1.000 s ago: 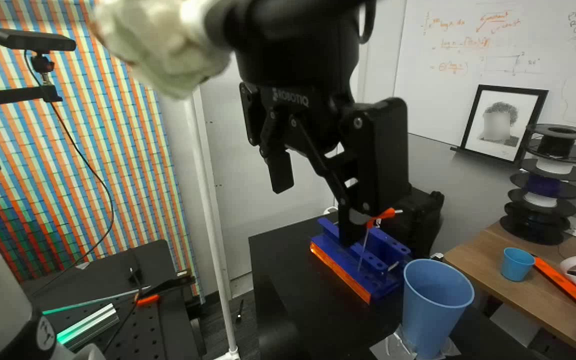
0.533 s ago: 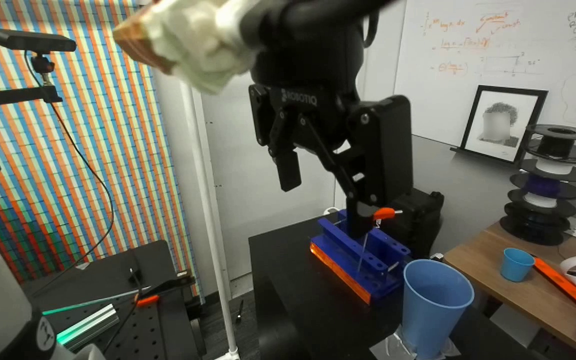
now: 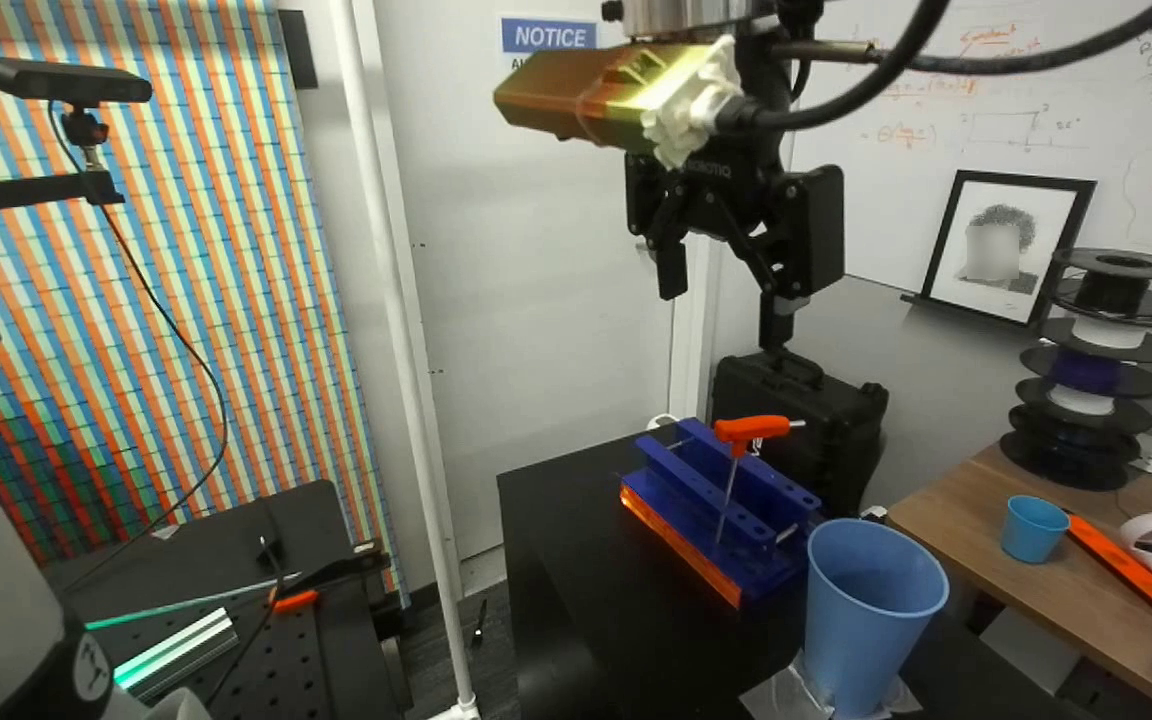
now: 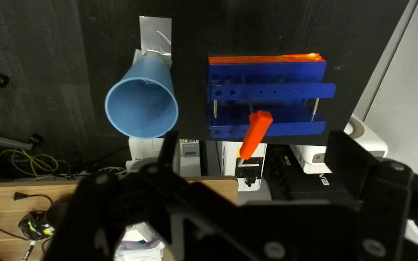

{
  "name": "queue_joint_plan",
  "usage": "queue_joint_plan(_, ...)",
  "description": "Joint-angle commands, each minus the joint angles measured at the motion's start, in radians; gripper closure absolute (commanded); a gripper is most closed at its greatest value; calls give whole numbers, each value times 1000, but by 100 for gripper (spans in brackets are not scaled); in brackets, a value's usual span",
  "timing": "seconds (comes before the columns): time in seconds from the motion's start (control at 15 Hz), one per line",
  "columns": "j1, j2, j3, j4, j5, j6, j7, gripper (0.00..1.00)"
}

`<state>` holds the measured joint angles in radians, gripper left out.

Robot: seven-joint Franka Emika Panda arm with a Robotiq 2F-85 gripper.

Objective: Remove the screwdriver from the object and put it in the cup

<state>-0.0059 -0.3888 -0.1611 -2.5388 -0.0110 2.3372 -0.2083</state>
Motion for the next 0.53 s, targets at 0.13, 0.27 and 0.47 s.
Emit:
queue_joint_plan(0.13, 8, 307, 26, 235, 109, -48, 15, 0)
queue_joint_plan(0.27, 2, 394, 38, 285, 132, -59, 17, 0)
queue_joint_plan(0.47, -1, 497, 67, 340, 129, -36, 44, 0)
